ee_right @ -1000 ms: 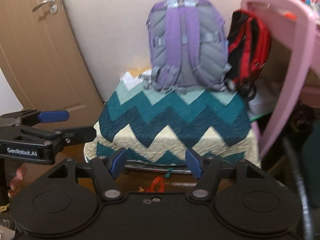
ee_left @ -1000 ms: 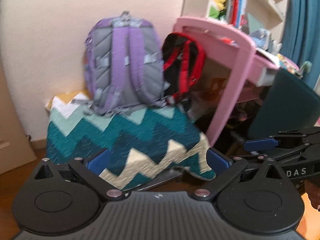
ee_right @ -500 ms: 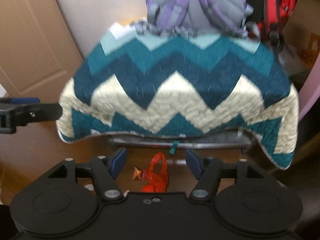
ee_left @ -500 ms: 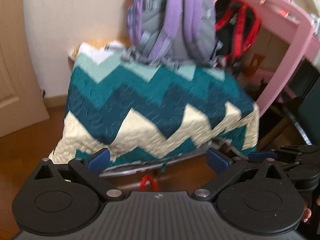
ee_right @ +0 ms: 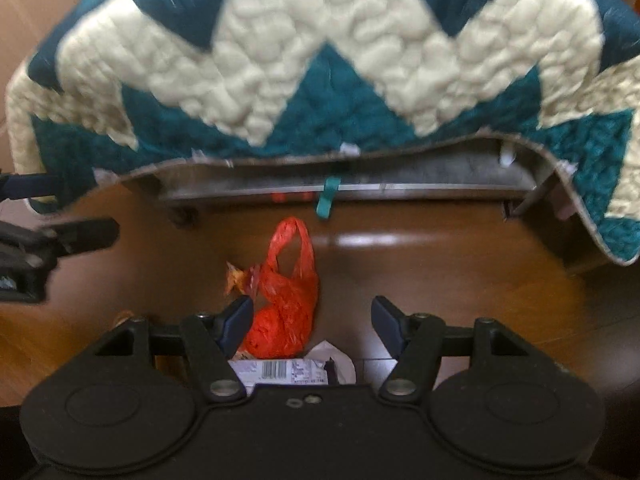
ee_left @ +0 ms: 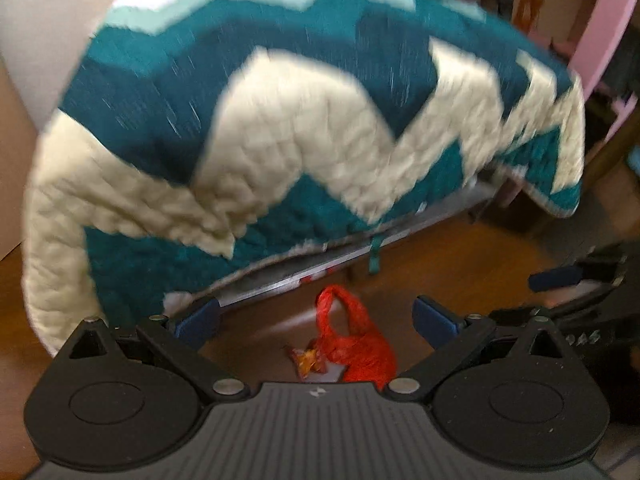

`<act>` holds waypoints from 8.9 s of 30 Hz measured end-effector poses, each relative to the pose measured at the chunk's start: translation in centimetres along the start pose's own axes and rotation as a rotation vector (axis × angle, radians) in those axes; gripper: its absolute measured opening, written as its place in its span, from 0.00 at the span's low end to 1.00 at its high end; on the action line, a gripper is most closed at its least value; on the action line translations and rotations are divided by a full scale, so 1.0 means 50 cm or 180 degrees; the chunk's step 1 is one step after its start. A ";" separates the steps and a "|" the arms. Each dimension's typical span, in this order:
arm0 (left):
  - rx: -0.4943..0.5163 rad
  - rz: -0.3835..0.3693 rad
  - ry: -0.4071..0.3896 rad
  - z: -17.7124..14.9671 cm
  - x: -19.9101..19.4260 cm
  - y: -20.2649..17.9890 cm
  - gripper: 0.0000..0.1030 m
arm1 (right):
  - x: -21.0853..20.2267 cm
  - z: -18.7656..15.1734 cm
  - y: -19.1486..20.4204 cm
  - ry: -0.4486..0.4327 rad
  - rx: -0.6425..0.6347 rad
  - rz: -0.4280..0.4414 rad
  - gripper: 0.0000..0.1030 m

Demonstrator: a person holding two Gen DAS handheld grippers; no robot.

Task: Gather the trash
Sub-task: 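Move both open tools back down toward the trash on the floor, then grasp brown snack wrapper with left tool while right tool grasps red plastic bag, then carry snack wrapper with left tool while right tool carries red bag to bin, then open both tools over the teal bin, dropping wrapper and red bag, then move both open tools back down toward the trash on the floor, then grasp white milk carton with left tool while right tool grasps white cabbage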

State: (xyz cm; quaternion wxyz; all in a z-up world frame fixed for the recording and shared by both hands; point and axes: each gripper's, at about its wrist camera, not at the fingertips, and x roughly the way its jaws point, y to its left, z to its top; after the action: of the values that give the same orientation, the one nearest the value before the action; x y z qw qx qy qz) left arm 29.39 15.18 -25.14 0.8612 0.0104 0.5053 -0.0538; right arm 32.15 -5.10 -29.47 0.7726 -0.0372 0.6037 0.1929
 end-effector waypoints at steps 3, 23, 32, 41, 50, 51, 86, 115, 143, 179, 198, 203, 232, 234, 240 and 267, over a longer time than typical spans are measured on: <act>-0.0001 0.0091 0.0134 -0.024 0.065 0.006 1.00 | 0.055 0.002 0.007 0.0142 -0.0065 0.0016 0.63; -0.0796 -0.0021 0.0948 -0.130 0.393 0.097 1.00 | 0.341 -0.054 0.102 0.0925 -0.0641 0.0160 0.63; -0.0796 0.0020 0.1044 -0.165 0.483 0.087 0.99 | 0.417 -0.062 0.133 0.1096 -0.0619 0.0139 0.62; -0.0855 -0.0059 0.1133 -0.178 0.530 0.084 0.68 | 0.455 -0.065 0.137 0.1213 -0.0653 0.0125 0.50; -0.0974 -0.0292 0.1181 -0.184 0.543 0.091 0.32 | 0.449 -0.062 0.128 0.1131 -0.0746 0.0042 0.36; -0.0969 -0.0286 0.1188 -0.185 0.542 0.091 0.32 | 0.442 -0.060 0.128 0.1106 -0.0724 0.0026 0.36; -0.0654 -0.0378 0.0483 0.019 -0.076 -0.050 0.30 | -0.275 -0.038 0.077 -0.0030 -0.0567 0.0231 0.35; 0.0105 -0.0502 -0.1332 0.250 -0.675 -0.458 0.30 | -1.019 -0.088 -0.232 -0.2102 -0.0210 -0.0412 0.35; 0.1210 -0.1238 -0.1458 0.550 -0.649 -1.026 0.30 | -1.109 -0.064 -0.680 -0.1801 0.0580 -0.1212 0.35; 0.1299 -0.1157 -0.0979 0.598 -0.532 -1.103 0.59 | -1.095 -0.070 -0.702 -0.1547 0.0578 -0.0967 0.52; 0.1062 -0.1097 -0.1291 0.503 -0.690 -0.904 0.66 | -1.152 -0.107 -0.488 -0.1866 0.0245 -0.0722 0.58; 0.0932 -0.1036 -0.1367 0.462 -0.722 -0.819 0.70 | -1.135 -0.101 -0.404 -0.1918 0.0066 -0.0574 0.59; 0.0037 -0.0479 -0.1075 0.177 -0.620 -0.271 0.82 | -0.739 -0.035 -0.024 -0.1383 -0.0507 0.0197 0.60; 0.0042 -0.0441 -0.1019 0.162 -0.592 -0.251 0.83 | -0.690 -0.034 -0.011 -0.1282 -0.0483 0.0216 0.60; -0.0051 -0.0428 -0.0839 0.122 -0.486 -0.181 1.00 | -0.527 -0.027 0.002 -0.0913 -0.0312 0.0199 0.60; 0.1373 -0.0808 0.0492 -0.091 0.084 -0.145 1.00 | 0.156 -0.216 0.002 0.1232 -0.1244 -0.0197 0.60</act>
State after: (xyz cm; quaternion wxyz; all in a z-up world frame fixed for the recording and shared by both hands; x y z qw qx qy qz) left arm 26.70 7.97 -30.78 0.7843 0.1343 0.5437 -0.2670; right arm 23.75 -6.18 -39.72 0.6265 -0.2401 0.6901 0.2713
